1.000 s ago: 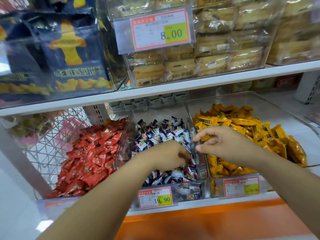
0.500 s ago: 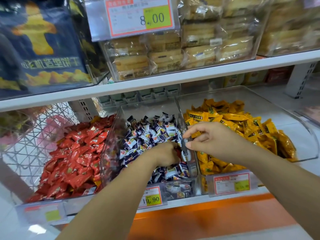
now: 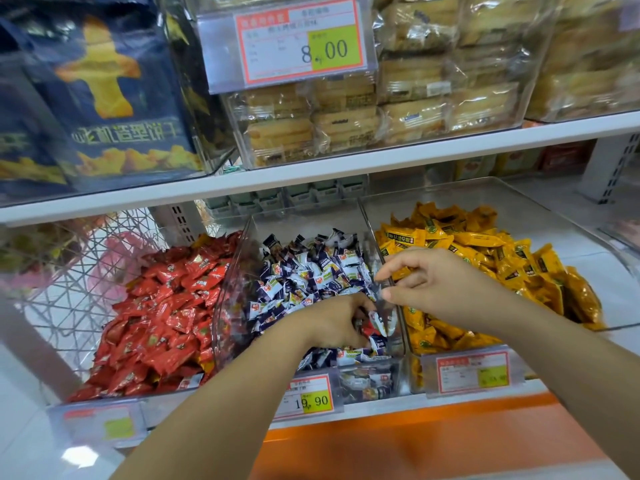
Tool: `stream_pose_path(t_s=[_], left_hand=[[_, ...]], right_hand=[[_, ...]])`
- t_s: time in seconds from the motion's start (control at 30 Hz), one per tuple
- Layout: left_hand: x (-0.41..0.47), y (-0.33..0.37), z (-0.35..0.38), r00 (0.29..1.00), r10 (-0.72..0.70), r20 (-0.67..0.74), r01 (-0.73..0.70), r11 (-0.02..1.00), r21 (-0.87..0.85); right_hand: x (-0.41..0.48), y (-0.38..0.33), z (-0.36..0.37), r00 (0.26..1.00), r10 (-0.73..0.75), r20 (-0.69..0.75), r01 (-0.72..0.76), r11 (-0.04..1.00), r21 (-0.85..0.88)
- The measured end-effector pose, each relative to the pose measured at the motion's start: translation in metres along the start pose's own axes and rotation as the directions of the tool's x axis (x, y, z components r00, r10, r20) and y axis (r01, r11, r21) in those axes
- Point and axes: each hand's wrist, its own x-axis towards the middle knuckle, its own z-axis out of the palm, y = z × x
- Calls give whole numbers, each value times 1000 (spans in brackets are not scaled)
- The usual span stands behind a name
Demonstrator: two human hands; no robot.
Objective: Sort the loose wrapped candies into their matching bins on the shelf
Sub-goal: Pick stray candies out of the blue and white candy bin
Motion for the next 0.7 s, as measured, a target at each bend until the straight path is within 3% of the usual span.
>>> stream_pose_path(t_s=[0.27,0.43,0.6,0.7], left_hand=[[-5,-3,2,977,137,-161,-139,990,-1],[-23,-6,-5,954,151,-259,-169,984,-49],[-54,-4,-17,891,155,-427,-199,978,-59],[-78,-4,-26,808,161,-567,-244,967,-72]], right_hand=[[0,-3,0,1000,-1,-2,1,1000,0],[-1,-2,0,1000,12,-8,-12,1000,1],[-2,-5,1,999,32,-24,-33,999,-26],[-3,-8,4,996,46,-71,-50,997,-51]])
